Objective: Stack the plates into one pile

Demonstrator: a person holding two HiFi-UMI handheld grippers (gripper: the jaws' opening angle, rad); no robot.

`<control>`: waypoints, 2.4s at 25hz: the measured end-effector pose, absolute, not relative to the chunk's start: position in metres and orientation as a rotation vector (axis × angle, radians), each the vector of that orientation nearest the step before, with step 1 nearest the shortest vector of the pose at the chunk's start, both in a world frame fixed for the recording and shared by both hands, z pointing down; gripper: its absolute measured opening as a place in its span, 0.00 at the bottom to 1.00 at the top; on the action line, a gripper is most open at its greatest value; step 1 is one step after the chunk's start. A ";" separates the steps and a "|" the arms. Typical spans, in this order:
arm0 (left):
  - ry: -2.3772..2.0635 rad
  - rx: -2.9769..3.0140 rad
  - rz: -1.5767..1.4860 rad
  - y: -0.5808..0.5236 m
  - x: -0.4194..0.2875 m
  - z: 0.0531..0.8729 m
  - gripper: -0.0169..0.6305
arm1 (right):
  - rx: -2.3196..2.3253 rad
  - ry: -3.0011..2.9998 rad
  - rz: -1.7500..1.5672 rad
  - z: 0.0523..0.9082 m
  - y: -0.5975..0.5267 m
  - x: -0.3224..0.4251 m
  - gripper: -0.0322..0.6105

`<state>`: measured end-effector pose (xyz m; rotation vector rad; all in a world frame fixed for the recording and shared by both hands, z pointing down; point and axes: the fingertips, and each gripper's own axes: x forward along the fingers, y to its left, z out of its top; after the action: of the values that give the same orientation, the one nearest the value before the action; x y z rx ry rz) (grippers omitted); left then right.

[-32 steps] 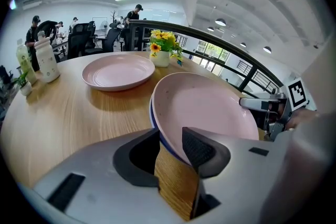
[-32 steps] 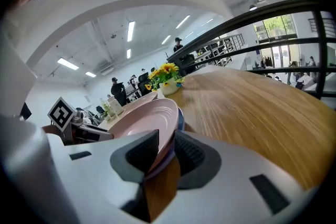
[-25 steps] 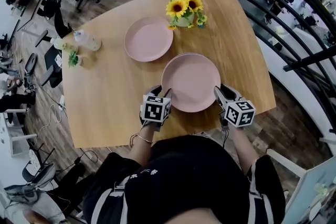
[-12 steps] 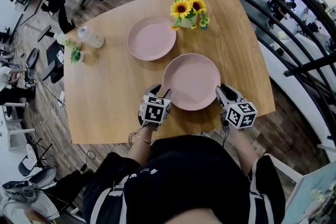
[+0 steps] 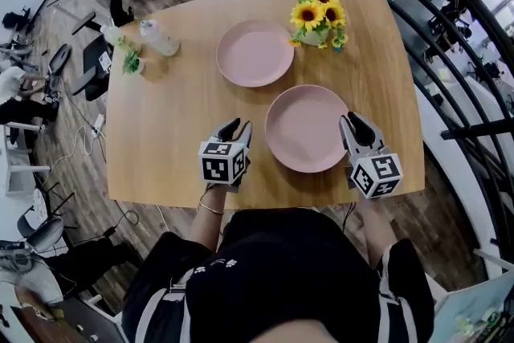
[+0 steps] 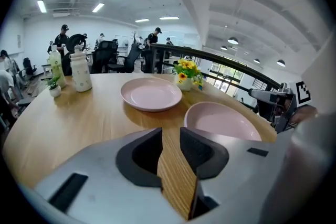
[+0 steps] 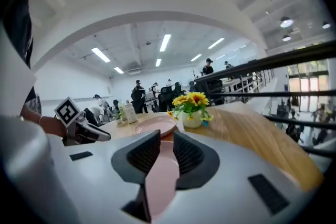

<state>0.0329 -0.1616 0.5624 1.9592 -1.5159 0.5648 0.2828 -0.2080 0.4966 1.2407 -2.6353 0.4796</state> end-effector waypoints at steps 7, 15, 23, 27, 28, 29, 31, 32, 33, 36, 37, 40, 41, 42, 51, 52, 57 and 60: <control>-1.590 2.015 0.386 -0.182 -0.023 0.528 0.08 | 1.060 -2.732 0.252 0.457 -0.242 0.198 0.17; -1.654 2.000 0.389 -0.220 -0.082 0.519 0.08 | 1.038 -2.715 0.208 0.454 -0.290 0.137 0.16; -1.512 1.994 0.407 -0.252 -0.096 0.546 0.25 | 1.060 -2.589 0.316 0.505 -0.335 0.112 0.18; -1.447 1.954 0.384 -0.268 -0.094 0.563 0.28 | 1.059 -2.474 0.310 0.533 -0.352 0.116 0.23; -1.427 1.943 0.381 -0.272 -0.092 0.568 0.28 | 1.057 -2.456 0.313 0.537 -0.356 0.117 0.23; -1.410 1.936 0.383 -0.277 -0.090 0.573 0.29 | 1.052 -2.439 0.312 0.541 -0.360 0.118 0.23; -1.390 1.925 0.397 -0.285 -0.087 0.583 0.29 | 1.021 -2.401 0.290 0.548 -0.366 0.118 0.26; -1.384 1.918 0.407 -0.288 -0.087 0.588 0.29 | 0.996 -2.381 0.278 0.552 -0.368 0.116 0.27; -1.379 1.909 0.414 -0.291 -0.086 0.593 0.29 | 0.969 -2.362 0.275 0.557 -0.369 0.115 0.28; -1.357 1.865 0.404 -0.293 -0.083 0.607 0.29 | 0.895 -2.314 0.318 0.574 -0.369 0.112 0.32; -1.350 1.846 0.395 -0.293 -0.082 0.610 0.29 | 0.880 -2.299 0.331 0.579 -0.370 0.112 0.32; -1.337 1.802 0.373 -0.295 -0.082 0.618 0.29 | 0.860 -2.277 0.348 0.588 -0.377 0.112 0.34; -1.332 1.793 0.365 -0.296 -0.082 0.619 0.30 | 0.849 -2.271 0.359 0.591 -0.379 0.112 0.34; -1.326 1.784 0.352 -0.297 -0.081 0.620 0.30 | 0.828 -2.256 0.377 0.596 -0.380 0.112 0.36; -1.275 1.761 0.290 -0.306 -0.067 0.623 0.30 | 0.643 -2.037 0.401 0.622 -0.392 0.107 0.43; -1.266 1.764 0.291 -0.306 -0.065 0.624 0.30 | 0.658 -2.052 0.423 0.624 -0.394 0.106 0.43; -1.253 1.762 0.278 -0.312 -0.062 0.627 0.30 | 0.678 -2.105 0.544 0.631 -0.398 0.102 0.40; -1.252 1.740 0.267 -0.313 -0.065 0.629 0.29 | 0.697 -2.109 0.573 0.632 -0.401 0.102 0.38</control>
<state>-0.0645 -0.3133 0.6294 1.7398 -1.2517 0.2670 0.1023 -0.4009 0.6320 0.6968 -2.1094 0.5730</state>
